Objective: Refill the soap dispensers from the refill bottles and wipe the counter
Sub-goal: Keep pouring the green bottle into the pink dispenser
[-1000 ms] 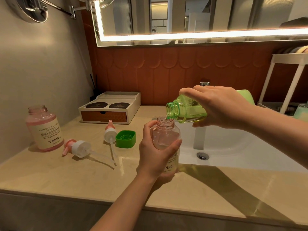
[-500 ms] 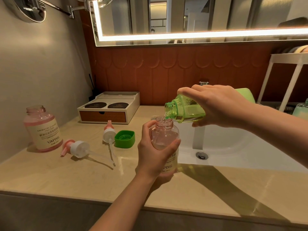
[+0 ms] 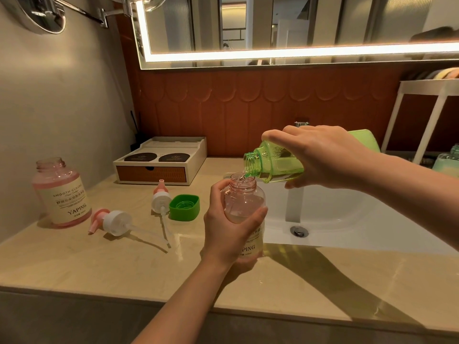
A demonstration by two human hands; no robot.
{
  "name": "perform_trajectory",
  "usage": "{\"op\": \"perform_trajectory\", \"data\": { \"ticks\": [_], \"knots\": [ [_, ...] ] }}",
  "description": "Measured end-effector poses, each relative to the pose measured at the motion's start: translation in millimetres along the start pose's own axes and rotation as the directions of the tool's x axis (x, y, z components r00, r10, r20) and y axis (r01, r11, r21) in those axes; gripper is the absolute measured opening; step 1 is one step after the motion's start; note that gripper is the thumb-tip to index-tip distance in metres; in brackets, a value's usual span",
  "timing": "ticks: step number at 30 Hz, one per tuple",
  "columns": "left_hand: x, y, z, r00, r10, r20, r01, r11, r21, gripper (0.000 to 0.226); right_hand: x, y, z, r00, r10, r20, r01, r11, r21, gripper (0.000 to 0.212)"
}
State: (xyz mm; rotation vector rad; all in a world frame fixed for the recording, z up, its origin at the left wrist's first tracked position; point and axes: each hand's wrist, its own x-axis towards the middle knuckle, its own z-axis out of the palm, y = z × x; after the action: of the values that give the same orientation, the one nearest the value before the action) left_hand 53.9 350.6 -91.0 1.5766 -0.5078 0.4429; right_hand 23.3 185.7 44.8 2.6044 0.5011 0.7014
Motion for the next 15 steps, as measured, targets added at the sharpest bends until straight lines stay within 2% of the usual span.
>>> {"op": "perform_trajectory", "data": {
  "ticks": [15],
  "knots": [
    [0.0, 2.0, 0.7, 1.000, -0.008, -0.005, 0.008, 1.000, -0.010, 0.063, 0.6, -0.6, 0.0, 1.000, 0.004, 0.013, -0.004, 1.000, -0.001, 0.093]
  ]
}}
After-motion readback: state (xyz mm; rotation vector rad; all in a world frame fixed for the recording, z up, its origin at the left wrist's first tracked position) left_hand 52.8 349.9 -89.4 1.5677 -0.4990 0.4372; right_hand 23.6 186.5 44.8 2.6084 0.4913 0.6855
